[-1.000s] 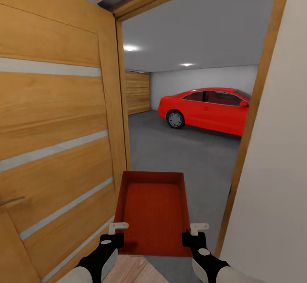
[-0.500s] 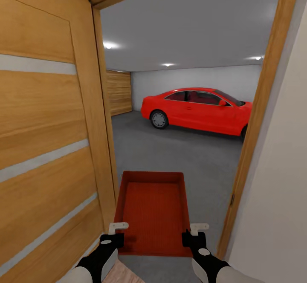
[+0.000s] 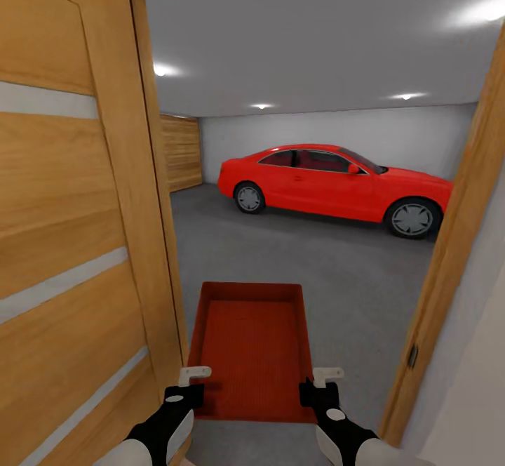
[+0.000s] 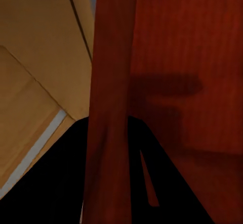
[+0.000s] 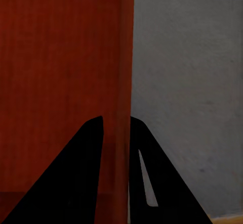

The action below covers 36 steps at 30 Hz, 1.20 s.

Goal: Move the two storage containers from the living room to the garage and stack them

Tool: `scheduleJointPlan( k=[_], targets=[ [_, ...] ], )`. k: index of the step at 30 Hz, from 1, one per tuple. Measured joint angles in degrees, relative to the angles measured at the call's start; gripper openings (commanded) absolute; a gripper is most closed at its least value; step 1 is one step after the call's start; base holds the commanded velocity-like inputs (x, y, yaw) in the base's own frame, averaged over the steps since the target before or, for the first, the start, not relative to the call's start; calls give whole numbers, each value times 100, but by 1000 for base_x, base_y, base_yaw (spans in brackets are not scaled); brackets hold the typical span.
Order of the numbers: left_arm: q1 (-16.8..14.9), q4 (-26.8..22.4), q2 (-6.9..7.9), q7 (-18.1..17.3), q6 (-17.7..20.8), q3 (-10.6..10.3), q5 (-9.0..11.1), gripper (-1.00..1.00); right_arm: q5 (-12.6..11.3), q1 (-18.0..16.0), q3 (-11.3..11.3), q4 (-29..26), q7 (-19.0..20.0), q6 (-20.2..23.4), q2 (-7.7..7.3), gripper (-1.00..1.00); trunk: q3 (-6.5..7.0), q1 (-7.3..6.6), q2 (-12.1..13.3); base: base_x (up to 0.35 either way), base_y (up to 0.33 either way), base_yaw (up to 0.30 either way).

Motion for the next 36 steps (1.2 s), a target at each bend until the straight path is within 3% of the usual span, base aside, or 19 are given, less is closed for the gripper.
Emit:
scheduleJointPlan(
  k=[6, 16, 36],
  targets=[
    [-1, -2, 0, -4, -3, 0, -10, -100, -19, 1, 11, 4, 4, -14, -2, -100, 0, 0, 0, 306, 195, -28],
    [-2, -3, -1, 1, -9, -9, 2, -100, -25, 2, 17, 0, 7, -17, -5, -100, 0, 0, 0, 296, 187, -233],
    [-1, -2, -1, 4, -24, -13, 13, -100, -36, 0, 25, -1, 13, -22, -6, -100, 0, 1, 0, 64, 45, -239]
  ],
)
